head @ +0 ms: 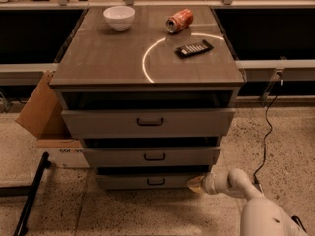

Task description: Close bottom drawer

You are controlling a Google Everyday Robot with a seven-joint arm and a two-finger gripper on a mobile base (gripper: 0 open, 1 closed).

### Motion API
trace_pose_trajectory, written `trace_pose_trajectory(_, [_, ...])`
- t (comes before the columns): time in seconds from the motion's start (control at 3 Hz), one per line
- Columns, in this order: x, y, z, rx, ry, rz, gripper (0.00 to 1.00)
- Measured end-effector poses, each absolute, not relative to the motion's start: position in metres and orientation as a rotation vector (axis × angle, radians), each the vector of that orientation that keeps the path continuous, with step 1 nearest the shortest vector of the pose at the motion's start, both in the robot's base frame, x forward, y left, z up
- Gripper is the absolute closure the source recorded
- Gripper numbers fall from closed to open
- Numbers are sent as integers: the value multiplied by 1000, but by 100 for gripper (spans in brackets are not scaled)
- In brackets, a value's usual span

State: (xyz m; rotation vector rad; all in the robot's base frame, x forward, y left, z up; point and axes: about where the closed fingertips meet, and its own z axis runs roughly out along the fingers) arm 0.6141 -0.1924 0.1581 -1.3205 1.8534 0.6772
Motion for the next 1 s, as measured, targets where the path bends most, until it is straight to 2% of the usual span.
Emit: trace_pose_trajectory(1.0, [534,-184,206,-1459,1693,819,100])
